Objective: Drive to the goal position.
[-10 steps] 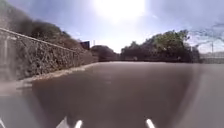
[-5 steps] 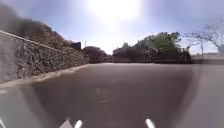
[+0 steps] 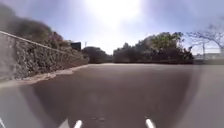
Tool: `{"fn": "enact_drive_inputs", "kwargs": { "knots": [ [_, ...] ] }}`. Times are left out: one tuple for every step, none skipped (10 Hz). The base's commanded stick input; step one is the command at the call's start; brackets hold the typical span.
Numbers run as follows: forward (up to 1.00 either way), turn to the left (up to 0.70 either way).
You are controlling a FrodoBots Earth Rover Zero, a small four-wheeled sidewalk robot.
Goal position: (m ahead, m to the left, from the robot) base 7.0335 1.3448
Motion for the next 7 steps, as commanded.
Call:
{"fn": "enact_drive_inputs", "kwargs": {
  "knots": [
    [0.85,0.00],
    [0.85,0.00],
    [0.85,0.00],
    [0.85,0.00],
    [0.85,0.00],
    [0.85,0.00],
    [0.85,0.00]
  ]
}}
